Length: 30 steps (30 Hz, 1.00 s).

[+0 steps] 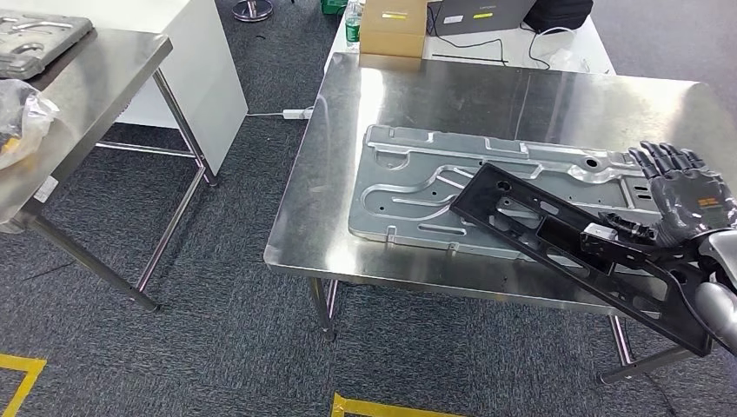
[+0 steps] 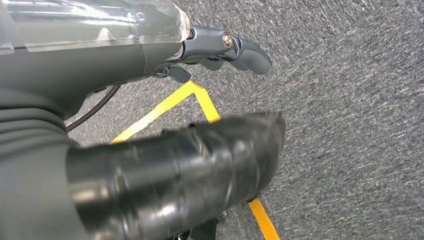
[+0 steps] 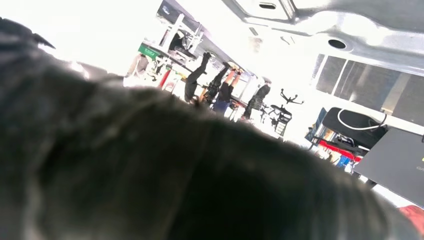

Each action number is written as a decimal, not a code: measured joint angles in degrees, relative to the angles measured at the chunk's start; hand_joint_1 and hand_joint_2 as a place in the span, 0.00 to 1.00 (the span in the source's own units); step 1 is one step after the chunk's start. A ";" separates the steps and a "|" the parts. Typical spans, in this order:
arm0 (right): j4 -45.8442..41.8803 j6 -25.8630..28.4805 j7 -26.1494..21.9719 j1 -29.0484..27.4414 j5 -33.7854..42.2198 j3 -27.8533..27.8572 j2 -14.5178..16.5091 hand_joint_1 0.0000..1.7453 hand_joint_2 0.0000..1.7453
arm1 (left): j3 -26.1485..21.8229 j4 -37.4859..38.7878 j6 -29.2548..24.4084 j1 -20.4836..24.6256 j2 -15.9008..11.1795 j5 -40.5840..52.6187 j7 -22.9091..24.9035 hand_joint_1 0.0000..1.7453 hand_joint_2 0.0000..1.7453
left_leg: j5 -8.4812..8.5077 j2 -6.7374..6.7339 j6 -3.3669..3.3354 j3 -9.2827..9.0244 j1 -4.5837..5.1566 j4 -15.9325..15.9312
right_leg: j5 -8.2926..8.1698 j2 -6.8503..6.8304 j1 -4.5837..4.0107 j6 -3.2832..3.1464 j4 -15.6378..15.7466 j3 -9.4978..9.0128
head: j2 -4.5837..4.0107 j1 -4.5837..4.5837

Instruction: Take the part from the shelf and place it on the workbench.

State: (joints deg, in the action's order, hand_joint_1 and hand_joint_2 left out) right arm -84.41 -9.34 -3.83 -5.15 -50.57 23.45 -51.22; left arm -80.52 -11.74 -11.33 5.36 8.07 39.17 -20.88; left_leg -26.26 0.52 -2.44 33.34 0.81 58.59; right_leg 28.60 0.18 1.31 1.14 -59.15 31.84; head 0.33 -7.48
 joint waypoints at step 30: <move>-0.51 3.17 -2.22 -2.31 -0.99 2.20 3.41 0.00 0.00 | 0.02 0.00 -0.02 0.00 0.00 0.42 -0.12 0.00 0.00 | -0.01 0.00 0.01 -0.01 0.00 0.00 | 0.00 0.00 0.00 0.00 0.00 0.00 | 0.00 0.02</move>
State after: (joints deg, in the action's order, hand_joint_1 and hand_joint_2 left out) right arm -84.92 -6.17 -6.04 -7.46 -51.56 25.65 -47.81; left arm -80.50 -11.74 -11.35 5.35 8.07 39.59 -21.00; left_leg -26.27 0.52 -2.43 33.33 0.81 58.60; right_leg 28.60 0.18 1.31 1.14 -59.14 31.84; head 0.33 -7.46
